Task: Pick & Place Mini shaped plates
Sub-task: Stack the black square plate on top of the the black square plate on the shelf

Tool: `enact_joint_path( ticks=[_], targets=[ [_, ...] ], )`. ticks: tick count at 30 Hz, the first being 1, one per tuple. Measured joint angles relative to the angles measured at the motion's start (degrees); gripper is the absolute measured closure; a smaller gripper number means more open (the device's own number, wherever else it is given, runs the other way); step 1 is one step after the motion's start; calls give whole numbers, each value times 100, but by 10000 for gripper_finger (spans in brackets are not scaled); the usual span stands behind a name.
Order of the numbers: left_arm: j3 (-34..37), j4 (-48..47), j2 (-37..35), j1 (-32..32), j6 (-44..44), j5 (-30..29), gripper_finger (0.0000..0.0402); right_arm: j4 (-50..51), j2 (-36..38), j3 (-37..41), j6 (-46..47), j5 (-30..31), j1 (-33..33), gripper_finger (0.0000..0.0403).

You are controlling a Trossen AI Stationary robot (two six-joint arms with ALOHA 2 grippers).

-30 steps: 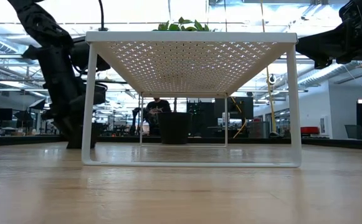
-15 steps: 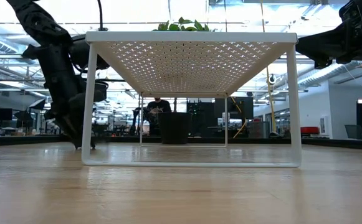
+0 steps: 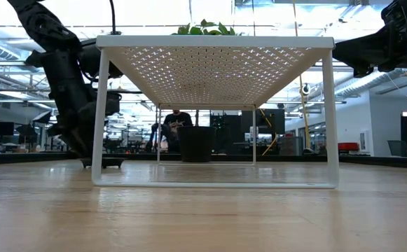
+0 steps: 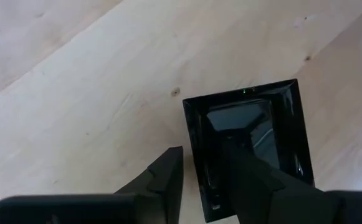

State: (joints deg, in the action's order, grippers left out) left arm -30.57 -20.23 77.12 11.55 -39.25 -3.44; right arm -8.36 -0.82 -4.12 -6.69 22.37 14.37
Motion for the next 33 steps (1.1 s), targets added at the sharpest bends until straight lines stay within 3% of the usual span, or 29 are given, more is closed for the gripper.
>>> enact_joint_path(
  ticks=[8,15,18,26,30,33],
  targets=[
    [-9,18,-11,-1,-196,0,391,0,0,0,0,0,-1,300],
    [-22,-127,-160,0,-249,-147,396,2,-1,0,0,0,-1,301],
    [-222,-631,-415,0,-284,-340,397,1,-1,0,0,0,0,300],
    [-1405,-2398,-1431,-2,-316,-1606,399,0,0,0,1,0,-1,300],
    [-1895,-1834,-1805,-161,-183,-1889,399,-2,0,0,1,0,-2,300],
    [-2090,-730,-1832,-435,224,-1820,400,1,-1,0,-1,0,-2,300]
  ],
)
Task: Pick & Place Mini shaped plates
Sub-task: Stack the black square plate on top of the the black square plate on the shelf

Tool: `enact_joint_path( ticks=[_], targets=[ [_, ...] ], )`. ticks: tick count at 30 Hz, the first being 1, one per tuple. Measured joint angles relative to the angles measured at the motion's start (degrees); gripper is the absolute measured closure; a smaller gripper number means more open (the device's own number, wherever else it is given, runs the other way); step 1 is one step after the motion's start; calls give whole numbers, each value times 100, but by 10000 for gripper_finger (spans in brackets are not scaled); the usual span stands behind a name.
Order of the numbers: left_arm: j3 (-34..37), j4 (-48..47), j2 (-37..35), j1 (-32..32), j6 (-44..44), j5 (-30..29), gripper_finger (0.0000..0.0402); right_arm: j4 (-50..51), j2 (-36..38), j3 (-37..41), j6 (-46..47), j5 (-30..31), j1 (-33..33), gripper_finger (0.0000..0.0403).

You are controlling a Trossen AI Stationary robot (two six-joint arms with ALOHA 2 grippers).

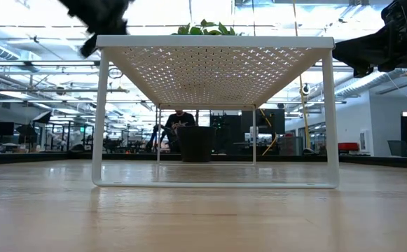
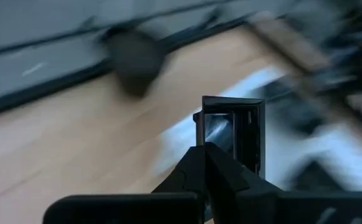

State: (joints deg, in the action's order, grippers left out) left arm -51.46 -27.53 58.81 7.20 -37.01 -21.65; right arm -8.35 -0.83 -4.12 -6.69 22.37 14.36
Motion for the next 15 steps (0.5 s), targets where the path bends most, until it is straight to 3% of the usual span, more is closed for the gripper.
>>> enact_joint_path(
  ticks=[4,6,11,15],
  targets=[
    [-172,1525,322,-441,685,572,400,-1,-1,0,1,0,0,300],
    [-249,1822,575,-662,853,713,400,2,-1,0,1,0,0,300],
    [-559,2133,1402,-998,743,632,400,-1,-1,0,1,0,-1,300],
    [-621,2706,2011,-1197,231,172,401,-1,-1,0,0,0,0,300]
  ],
)
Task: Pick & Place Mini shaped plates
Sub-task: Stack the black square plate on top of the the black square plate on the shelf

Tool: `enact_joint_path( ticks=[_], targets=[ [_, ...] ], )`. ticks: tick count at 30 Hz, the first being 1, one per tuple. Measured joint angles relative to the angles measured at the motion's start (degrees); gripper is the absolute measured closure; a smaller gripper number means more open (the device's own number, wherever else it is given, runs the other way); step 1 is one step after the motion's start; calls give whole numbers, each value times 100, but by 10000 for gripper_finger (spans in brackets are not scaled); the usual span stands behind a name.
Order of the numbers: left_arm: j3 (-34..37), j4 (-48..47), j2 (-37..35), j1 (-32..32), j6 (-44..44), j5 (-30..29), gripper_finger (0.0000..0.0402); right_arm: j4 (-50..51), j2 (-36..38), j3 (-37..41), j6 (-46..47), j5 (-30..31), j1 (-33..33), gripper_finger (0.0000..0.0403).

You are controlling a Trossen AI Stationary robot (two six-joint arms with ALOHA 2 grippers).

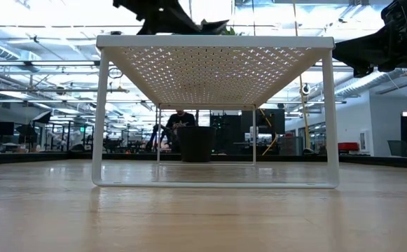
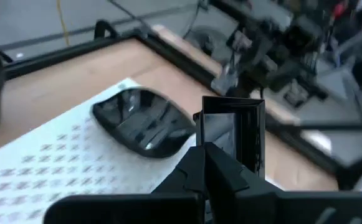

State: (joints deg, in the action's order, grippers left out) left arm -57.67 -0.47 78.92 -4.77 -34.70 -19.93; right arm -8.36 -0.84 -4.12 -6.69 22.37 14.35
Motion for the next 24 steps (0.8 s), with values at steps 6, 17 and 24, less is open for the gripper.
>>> enact_joint_path(
  ticks=[6,17,24],
  targets=[
    [-4,236,192,-426,-661,-1131,401,0,2,0,1,0,0,300],
    [-7,-529,335,-1030,-1992,-2110,401,-2,2,0,1,0,2,300],
    [-7,-1353,326,-938,-2863,-2068,401,-2,2,0,0,0,1,300]
  ],
)
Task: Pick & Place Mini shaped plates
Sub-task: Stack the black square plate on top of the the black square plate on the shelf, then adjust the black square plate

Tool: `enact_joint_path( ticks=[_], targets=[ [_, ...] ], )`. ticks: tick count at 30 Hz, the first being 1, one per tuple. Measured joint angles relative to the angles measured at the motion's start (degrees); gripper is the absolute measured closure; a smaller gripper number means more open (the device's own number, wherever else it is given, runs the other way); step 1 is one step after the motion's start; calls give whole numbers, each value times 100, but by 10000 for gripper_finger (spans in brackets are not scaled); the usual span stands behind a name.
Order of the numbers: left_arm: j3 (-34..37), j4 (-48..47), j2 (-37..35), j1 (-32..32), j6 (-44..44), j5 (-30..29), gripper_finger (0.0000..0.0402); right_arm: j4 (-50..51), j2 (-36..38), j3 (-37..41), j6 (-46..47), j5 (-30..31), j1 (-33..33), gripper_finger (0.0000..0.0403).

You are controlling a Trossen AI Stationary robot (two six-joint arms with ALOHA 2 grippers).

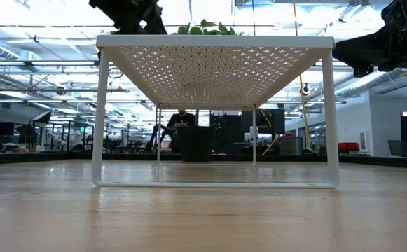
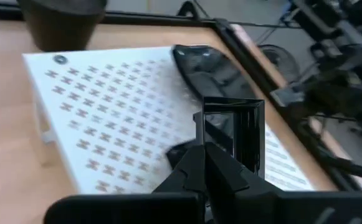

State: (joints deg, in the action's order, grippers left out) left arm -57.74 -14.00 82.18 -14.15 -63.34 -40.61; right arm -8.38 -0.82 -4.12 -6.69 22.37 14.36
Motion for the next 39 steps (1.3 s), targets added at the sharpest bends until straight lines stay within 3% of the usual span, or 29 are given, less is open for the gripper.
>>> enact_joint_path(
  ticks=[10,23,28,37,39],
  targets=[
    [3,74,200,-62,-289,277,399,2,0,0,1,0,-1,300],
    [0,216,236,-35,-168,520,363,2,-1,0,1,0,0,300],
    [-1,365,104,-35,307,630,333,2,0,0,-1,0,-1,300],
    [-12,669,-638,-59,1933,778,286,6,-2,0,1,0,-1,301],
    [11,653,-793,-121,2314,1169,283,-3,-4,0,1,0,1,300]
  ],
)
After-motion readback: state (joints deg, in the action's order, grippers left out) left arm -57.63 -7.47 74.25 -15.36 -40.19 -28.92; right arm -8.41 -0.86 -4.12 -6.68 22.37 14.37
